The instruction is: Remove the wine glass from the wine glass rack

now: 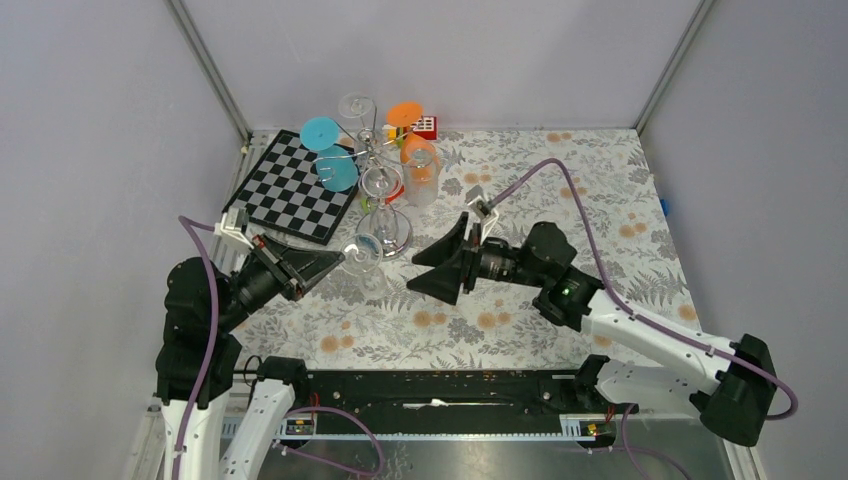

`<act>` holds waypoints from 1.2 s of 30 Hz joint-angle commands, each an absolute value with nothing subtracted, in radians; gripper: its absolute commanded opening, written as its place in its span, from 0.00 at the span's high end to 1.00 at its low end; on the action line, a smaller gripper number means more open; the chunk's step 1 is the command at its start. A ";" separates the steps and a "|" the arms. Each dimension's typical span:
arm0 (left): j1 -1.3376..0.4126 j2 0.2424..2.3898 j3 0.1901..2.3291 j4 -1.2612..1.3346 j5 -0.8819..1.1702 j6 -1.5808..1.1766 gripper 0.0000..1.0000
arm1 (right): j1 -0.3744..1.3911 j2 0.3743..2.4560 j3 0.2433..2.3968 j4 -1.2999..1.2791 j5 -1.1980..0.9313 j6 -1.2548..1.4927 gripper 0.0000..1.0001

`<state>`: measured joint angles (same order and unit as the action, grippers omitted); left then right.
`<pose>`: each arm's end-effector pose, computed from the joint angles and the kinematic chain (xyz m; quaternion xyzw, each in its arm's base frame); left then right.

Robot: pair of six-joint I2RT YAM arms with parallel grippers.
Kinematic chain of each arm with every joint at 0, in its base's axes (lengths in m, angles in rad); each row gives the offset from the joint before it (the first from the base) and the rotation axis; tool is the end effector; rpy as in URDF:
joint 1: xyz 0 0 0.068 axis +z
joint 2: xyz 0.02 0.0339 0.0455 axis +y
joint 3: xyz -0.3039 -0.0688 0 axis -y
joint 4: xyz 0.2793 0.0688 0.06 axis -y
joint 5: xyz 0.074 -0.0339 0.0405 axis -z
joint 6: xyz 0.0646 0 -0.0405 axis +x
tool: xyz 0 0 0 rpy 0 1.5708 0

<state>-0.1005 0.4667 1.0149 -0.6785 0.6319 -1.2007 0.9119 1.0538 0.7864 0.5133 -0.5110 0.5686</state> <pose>0.0765 -0.0461 0.4306 -0.1988 0.7162 -0.5655 0.3574 0.1473 0.2419 0.3935 -0.2980 0.5523 0.6293 0.4584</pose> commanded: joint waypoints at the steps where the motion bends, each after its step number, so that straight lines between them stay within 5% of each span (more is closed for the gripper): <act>1: -0.103 0.456 1.031 -0.640 0.723 -1.188 1.00 | 0.977 1.105 0.816 0.745 -0.469 0.292 0.20; 7: -0.103 0.453 1.024 -0.640 0.753 -1.191 1.00 | 1.013 1.206 0.777 0.962 -0.511 0.141 0.22; 23: -0.103 0.442 0.999 -0.640 0.756 -1.215 1.00 | 1.042 1.381 0.901 0.979 -0.657 0.129 0.45; 34: -0.103 0.431 1.008 -0.641 0.740 -1.236 1.00 | 1.043 1.418 0.932 1.027 -0.630 0.191 0.89; 36: -0.103 0.430 1.019 -0.640 0.718 -1.221 0.89 | 1.042 1.398 0.911 1.070 -0.606 0.216 0.93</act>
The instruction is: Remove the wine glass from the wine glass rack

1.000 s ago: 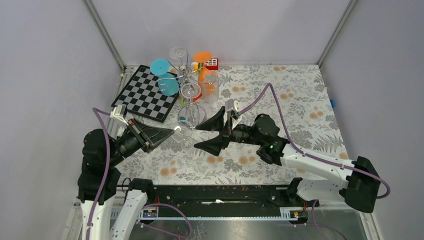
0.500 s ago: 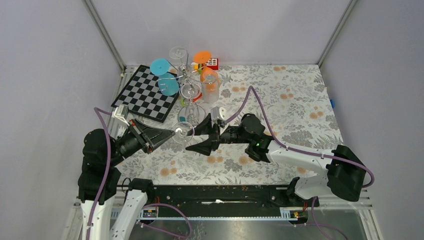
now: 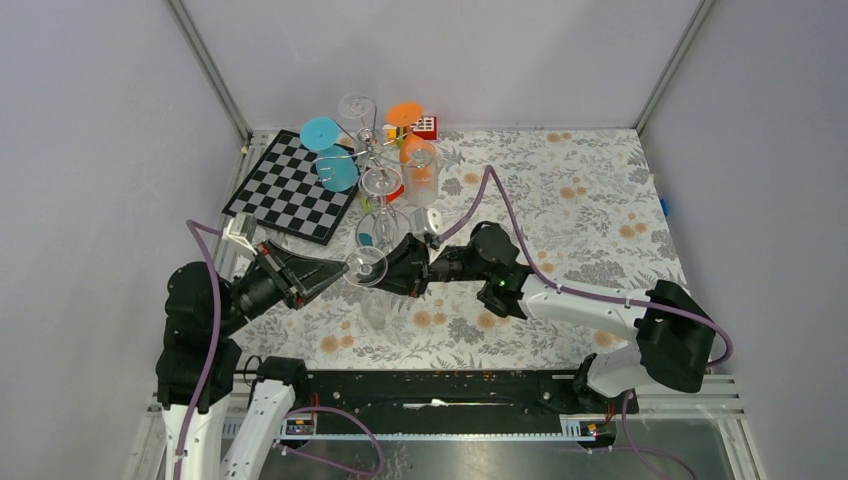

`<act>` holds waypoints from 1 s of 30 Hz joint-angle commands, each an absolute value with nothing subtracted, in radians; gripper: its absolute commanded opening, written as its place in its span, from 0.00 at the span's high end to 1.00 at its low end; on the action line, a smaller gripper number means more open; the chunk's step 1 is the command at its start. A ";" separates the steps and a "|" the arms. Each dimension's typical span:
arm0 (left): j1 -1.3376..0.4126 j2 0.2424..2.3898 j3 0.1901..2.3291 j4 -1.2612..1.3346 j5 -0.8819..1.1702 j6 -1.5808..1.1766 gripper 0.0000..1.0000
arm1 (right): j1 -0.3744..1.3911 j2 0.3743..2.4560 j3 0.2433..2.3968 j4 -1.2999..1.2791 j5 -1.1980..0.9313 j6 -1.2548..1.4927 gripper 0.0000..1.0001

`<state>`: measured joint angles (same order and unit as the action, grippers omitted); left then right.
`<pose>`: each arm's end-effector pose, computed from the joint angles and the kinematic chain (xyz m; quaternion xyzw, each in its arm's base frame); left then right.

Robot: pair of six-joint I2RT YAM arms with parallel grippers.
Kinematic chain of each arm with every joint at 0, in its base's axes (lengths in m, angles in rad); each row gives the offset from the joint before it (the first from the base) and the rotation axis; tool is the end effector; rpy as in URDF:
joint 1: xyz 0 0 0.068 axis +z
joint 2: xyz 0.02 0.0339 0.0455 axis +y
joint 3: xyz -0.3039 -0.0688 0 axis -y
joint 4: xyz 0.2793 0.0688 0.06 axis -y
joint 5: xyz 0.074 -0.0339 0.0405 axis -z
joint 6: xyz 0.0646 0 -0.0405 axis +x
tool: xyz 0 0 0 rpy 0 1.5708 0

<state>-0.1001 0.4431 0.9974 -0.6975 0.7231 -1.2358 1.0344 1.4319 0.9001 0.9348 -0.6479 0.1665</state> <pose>0.0679 -0.0498 0.4243 -0.1850 0.7206 -0.5892 0.3152 0.1528 0.3333 0.3738 -0.4607 0.3625 0.5917 0.5534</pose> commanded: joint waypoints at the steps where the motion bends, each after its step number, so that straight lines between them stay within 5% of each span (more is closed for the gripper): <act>1: -0.103 0.428 1.026 -0.638 0.706 -1.215 0.75 | 1.044 1.382 0.897 1.096 -0.592 0.228 0.96; 4: -0.103 0.420 1.032 -0.600 0.680 -1.200 0.31 | 1.043 1.321 0.853 1.142 -0.517 0.268 1.00; 7: -0.103 0.414 1.013 -0.556 0.672 -1.182 0.13 | 1.044 1.250 0.803 1.185 -0.412 0.322 1.00; 13: -0.103 0.394 0.940 -0.400 0.742 -1.142 0.06 | 1.043 1.030 0.684 1.160 -0.115 0.402 1.00; 20: -0.104 0.427 0.931 -0.367 0.746 -1.046 0.06 | 1.043 0.728 0.836 0.386 0.421 0.508 1.00; 24: -0.125 0.502 0.911 -0.320 0.735 -1.032 0.07 | 1.042 0.625 0.800 0.311 0.607 0.554 1.00; 30: -0.418 0.625 0.872 -0.179 0.539 -1.032 0.07 | 1.042 0.523 0.803 0.020 0.914 0.810 1.00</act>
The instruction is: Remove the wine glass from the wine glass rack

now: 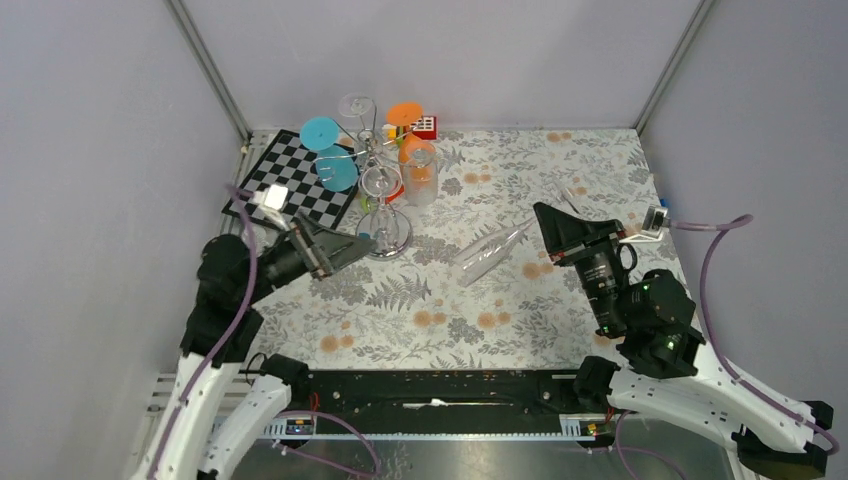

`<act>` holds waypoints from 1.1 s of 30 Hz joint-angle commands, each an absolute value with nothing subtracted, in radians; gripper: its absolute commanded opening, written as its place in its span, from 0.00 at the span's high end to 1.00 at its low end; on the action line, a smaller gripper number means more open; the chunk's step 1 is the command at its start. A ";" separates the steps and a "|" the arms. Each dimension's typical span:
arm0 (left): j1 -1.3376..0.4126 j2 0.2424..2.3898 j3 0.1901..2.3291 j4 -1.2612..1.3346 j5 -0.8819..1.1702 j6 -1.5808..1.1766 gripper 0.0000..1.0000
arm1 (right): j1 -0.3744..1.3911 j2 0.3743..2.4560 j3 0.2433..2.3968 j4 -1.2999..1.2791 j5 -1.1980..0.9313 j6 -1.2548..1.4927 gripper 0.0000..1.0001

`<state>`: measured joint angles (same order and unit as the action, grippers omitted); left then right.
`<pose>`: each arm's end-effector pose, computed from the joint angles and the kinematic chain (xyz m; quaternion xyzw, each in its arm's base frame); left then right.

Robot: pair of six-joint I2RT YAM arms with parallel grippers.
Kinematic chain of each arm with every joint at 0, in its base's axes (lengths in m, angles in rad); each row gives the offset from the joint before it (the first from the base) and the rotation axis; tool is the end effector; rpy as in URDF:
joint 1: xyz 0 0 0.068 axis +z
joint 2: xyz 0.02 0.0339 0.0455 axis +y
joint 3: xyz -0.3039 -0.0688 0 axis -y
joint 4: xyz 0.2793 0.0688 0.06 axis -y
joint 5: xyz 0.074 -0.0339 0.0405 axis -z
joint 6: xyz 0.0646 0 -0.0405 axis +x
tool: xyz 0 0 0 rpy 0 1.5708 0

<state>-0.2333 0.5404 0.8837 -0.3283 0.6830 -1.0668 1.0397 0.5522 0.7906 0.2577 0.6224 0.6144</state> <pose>0.1135 -0.0689 0.4222 -0.0495 0.7012 -0.5934 0.3921 0.0982 0.0928 0.4574 0.1543 0.5318 0.4957 0.6690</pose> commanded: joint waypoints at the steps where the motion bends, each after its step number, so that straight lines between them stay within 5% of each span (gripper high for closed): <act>1: -0.495 0.656 0.875 -0.160 0.486 -1.023 0.07 | 1.042 0.514 0.807 -0.022 0.936 0.839 1.00; 7: -0.763 0.757 0.897 -0.084 0.198 -1.036 0.09 | 1.040 0.495 0.827 -0.086 0.988 0.880 1.00; 13: -0.807 0.772 0.809 0.043 0.152 -1.164 0.13 | 1.010 0.524 0.808 -0.086 0.973 0.999 1.00; 24: -0.844 0.753 0.750 0.117 0.119 -1.224 0.29 | 0.757 0.566 0.673 0.005 0.568 1.446 1.00; 33: -0.850 0.798 0.698 0.209 0.176 -1.364 0.41 | 0.732 0.583 0.583 0.193 0.483 1.427 1.00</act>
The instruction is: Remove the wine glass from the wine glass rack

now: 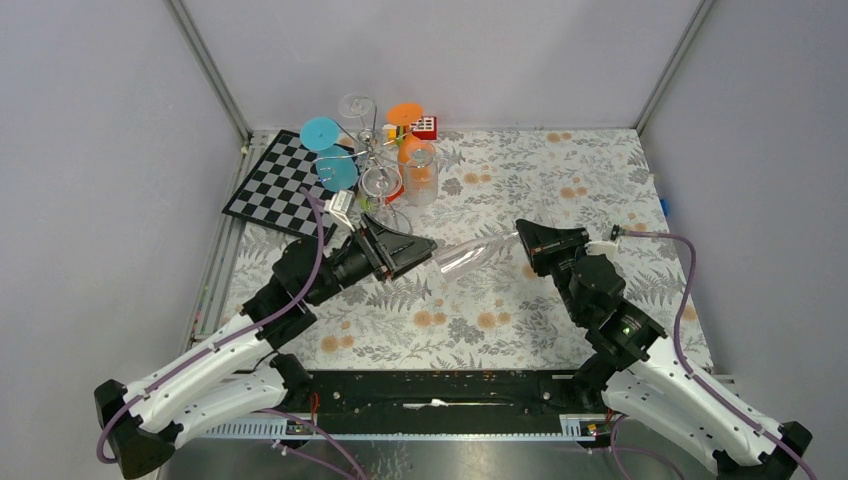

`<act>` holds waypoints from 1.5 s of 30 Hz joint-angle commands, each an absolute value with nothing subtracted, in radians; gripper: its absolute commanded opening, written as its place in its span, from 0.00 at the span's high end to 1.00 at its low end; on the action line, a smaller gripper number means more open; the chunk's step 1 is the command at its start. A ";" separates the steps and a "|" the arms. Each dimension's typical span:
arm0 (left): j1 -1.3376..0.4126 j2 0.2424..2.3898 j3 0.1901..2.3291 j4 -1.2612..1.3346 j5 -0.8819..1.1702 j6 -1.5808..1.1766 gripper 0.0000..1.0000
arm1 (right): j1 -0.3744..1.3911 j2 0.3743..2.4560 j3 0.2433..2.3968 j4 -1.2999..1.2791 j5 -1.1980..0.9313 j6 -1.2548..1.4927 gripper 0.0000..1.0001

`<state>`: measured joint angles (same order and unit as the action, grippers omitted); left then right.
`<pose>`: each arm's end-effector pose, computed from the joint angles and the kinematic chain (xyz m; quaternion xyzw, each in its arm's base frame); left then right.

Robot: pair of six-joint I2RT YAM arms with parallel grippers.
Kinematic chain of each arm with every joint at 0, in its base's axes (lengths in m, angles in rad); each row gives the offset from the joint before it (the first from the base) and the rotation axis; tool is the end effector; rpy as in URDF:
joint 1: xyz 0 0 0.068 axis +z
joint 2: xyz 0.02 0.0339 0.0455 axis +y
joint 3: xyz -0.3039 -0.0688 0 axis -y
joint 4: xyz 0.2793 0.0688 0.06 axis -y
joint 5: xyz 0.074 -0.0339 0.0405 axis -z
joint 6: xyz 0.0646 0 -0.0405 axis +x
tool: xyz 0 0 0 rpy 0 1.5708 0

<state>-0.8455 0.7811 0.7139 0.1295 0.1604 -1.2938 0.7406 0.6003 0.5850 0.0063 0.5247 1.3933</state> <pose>0.1411 -0.1748 0.3772 -0.0948 0.6784 -0.6635 0.3009 0.1542 0.0971 0.3397 0.3928 0.5912 0.5064 0.4895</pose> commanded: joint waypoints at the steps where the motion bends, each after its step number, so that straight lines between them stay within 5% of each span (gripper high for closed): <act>1: -0.850 0.797 0.696 0.201 0.171 -1.367 0.40 | 0.732 0.583 0.577 0.210 0.479 1.424 1.00; 6: -0.851 0.772 0.717 0.138 0.133 -1.348 0.27 | 0.730 0.591 0.547 0.295 0.468 1.421 1.00; 15: -0.854 0.714 0.753 -0.010 0.071 -1.335 0.36 | 0.731 0.636 0.470 0.565 0.441 1.385 1.00; 22: -0.853 0.658 0.742 -0.084 0.018 -1.350 0.26 | 0.730 0.617 0.472 0.581 0.485 1.269 1.00; 30: -0.854 0.750 0.697 0.169 0.201 -1.461 0.39 | 0.731 0.660 0.436 0.722 0.471 1.265 1.00; 45: -0.855 0.812 0.641 0.352 0.210 -1.593 0.60 | 0.731 0.785 0.405 0.960 0.330 1.179 1.00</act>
<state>-0.8509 0.7876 0.6735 0.1902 0.2020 -1.5047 0.7364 0.7464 0.4202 0.7639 0.3965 1.2297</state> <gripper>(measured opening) 0.436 0.149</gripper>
